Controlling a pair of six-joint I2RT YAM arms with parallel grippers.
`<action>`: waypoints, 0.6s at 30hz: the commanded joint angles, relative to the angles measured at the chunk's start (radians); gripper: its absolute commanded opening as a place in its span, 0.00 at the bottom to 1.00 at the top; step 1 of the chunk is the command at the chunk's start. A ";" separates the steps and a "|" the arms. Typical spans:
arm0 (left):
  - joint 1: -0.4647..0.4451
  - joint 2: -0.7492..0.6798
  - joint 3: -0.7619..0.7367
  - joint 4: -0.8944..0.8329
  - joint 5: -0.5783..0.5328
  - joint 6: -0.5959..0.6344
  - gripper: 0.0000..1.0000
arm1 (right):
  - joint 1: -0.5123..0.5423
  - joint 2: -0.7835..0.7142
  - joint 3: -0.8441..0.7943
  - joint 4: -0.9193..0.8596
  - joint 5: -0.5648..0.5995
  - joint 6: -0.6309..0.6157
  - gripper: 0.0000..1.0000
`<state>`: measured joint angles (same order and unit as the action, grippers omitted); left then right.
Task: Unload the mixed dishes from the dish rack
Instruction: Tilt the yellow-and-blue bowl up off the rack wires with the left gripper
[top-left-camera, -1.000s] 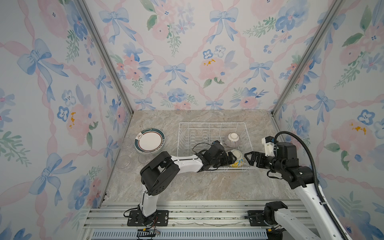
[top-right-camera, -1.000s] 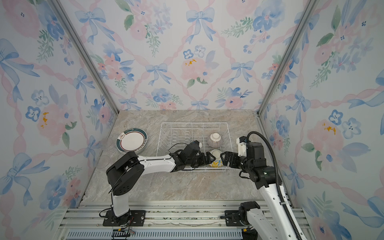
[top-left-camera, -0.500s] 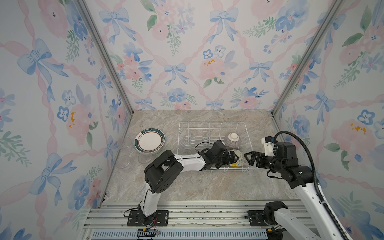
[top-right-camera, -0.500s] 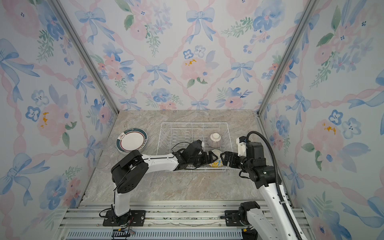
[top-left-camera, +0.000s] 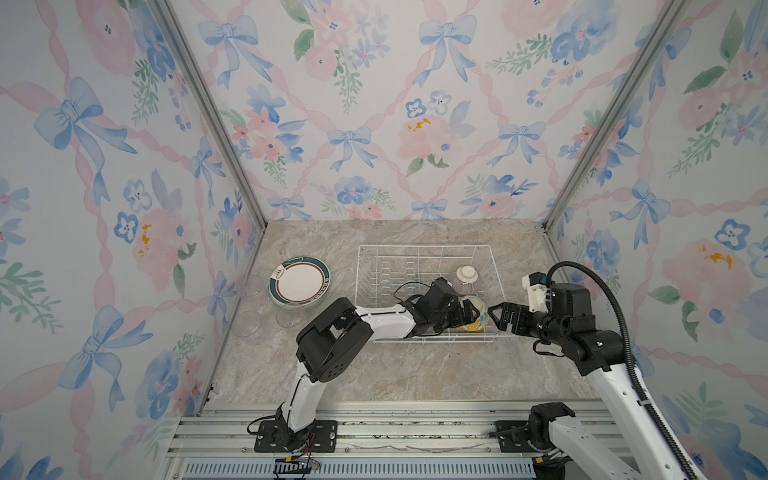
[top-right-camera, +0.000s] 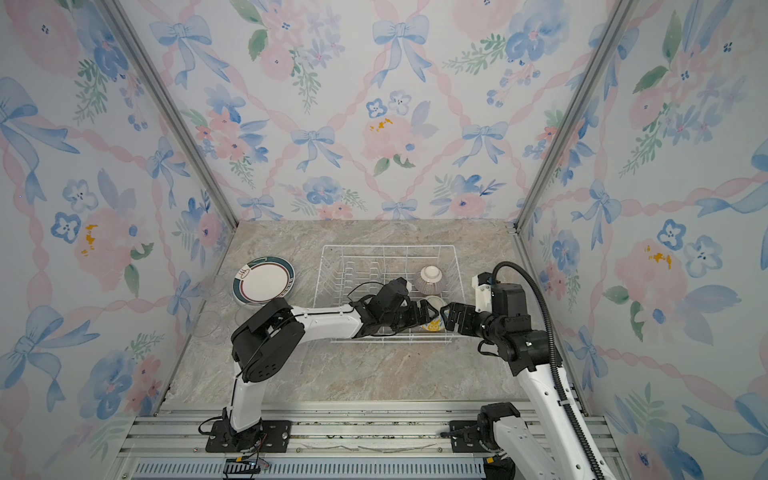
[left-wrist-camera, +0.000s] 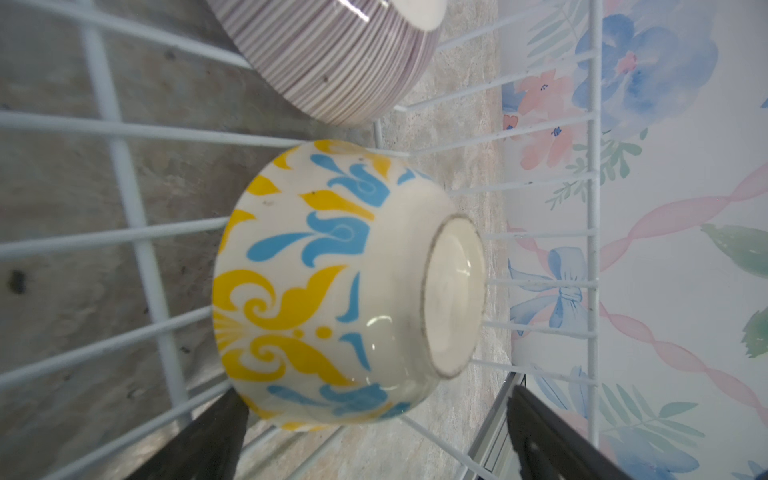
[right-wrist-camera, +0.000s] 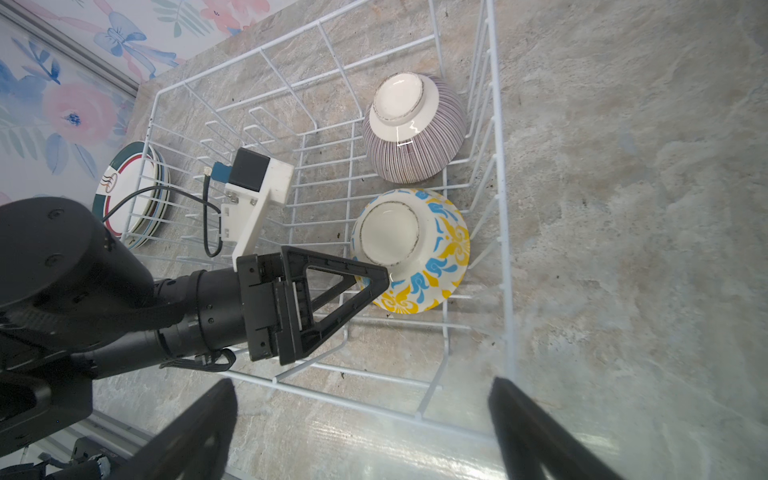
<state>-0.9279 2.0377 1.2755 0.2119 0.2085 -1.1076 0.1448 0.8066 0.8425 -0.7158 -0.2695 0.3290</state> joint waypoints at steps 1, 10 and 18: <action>0.006 0.048 0.018 0.005 0.005 0.025 0.98 | -0.011 -0.003 0.006 -0.025 0.004 -0.003 0.97; 0.010 -0.020 -0.054 -0.001 -0.121 -0.009 0.98 | -0.014 0.001 0.013 -0.031 0.012 -0.010 0.97; 0.020 -0.095 -0.079 -0.013 -0.209 0.059 0.98 | -0.014 0.005 0.007 -0.016 0.006 -0.004 0.97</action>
<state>-0.9203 1.9690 1.2190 0.2066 0.0589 -1.0958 0.1429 0.8124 0.8429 -0.7231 -0.2653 0.3290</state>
